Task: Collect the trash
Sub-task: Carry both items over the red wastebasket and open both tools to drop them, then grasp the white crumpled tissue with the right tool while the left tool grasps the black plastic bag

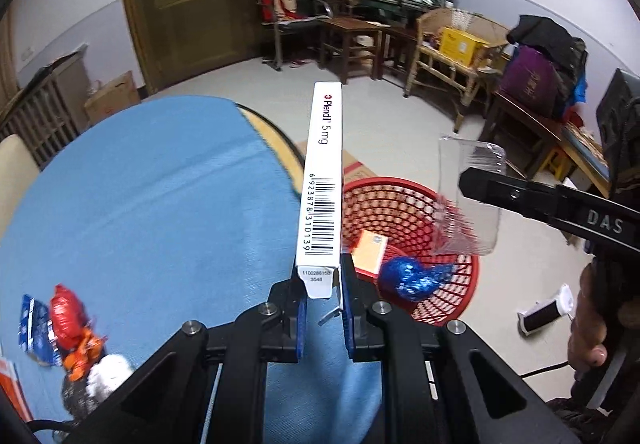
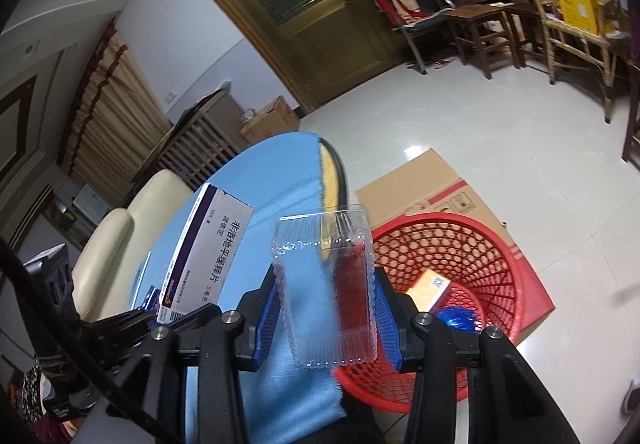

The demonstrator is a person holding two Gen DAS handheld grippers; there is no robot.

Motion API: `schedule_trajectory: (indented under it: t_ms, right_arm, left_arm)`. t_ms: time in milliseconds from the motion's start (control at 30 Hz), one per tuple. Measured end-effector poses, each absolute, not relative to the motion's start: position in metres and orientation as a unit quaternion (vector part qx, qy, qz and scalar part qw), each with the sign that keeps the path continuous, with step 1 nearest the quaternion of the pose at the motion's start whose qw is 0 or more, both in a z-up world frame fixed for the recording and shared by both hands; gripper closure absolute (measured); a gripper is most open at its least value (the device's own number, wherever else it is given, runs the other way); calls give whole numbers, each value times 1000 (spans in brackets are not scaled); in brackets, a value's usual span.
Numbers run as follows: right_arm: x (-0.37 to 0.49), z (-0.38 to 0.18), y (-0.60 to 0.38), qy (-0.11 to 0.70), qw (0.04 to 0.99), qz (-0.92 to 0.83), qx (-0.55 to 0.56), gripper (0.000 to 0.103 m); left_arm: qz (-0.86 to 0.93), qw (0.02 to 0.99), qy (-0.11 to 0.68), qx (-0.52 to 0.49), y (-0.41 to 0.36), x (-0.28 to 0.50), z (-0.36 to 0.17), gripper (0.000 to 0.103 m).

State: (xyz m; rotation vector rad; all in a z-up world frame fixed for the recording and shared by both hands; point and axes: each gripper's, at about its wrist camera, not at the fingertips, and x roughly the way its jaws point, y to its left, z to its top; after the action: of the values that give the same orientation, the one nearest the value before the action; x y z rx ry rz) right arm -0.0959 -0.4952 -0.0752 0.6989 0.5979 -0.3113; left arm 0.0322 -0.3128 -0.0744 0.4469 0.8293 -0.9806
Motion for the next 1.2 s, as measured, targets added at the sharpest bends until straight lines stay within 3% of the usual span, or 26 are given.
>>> schedule_trajectory:
  t_ms: [233,300,333,367,833,1200]
  right_arm:
    - [-105,-90,-519,285,868,-168,370,53]
    - [-107,-92,-523,282,865,-178,375,50]
    - [-107,-93,-526,281,863,-180,379,47]
    - [-108,-95,-529,279,861,-184,383,44]
    - [-76,-75,-506,295,871,-156,361,44]
    - [19,-66,-396,373,875,-8,308,44]
  left_arm:
    - [-491,740,414,201,-335,31,-92,87]
    - [-496,733,421,199,-339,34,-96,71]
    - [-496,734,421,197,-339,35,-97,55]
    - [-495,737,416,194,-339,35,-97,45]
    - [-402,803,411,160,-230,55,-73,44]
    - [-235,872,420,90,-52,71,-79,41]
